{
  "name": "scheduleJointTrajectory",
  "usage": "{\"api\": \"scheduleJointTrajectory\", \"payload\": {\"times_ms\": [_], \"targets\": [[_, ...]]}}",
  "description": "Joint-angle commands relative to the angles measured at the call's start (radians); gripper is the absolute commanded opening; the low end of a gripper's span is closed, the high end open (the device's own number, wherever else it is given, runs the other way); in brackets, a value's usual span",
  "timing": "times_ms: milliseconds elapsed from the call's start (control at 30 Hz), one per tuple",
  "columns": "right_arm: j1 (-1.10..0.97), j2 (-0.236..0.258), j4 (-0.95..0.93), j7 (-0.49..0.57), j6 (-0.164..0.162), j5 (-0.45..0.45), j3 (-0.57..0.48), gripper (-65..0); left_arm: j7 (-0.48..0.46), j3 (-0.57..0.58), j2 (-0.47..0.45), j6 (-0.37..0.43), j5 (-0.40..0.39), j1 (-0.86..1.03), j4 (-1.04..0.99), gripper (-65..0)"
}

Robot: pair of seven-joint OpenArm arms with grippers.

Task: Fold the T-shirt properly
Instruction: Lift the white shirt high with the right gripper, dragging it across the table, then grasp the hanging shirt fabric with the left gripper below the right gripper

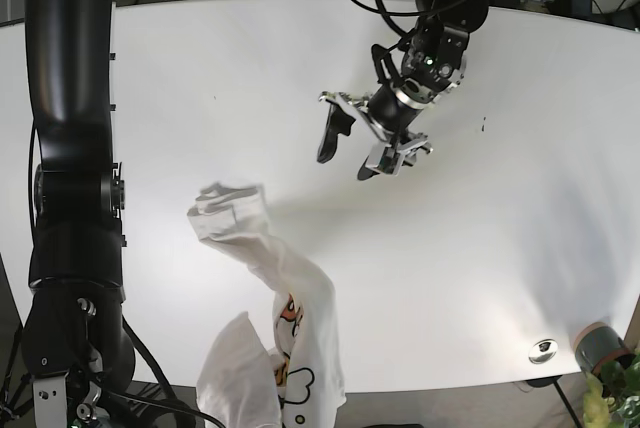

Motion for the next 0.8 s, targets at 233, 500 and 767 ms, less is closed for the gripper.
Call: {"api": "scheduleJointTrajectory", "payload": {"times_ms": [233, 500, 767], "targets": [[0.042, 0.006, 0.049, 0.026, -0.005, 0.007, 0.011, -65.0, -0.020, 0.183, 0.021, -0.013, -0.016, -0.195, -0.206, -25.1], [0.042, 0.019, 0.049, 0.024, -0.005, 0.009, 0.026, -65.0, -0.118, 0.220, 0.084, -0.009, -0.010, -0.295, -0.370, -25.0], [0.042, 0.026, 0.049, 0.024, -0.005, 0.009, 0.026, -65.0, -0.167, 0.310, 0.143, -0.007, -0.012, -0.405, -0.579, -25.0]]}}
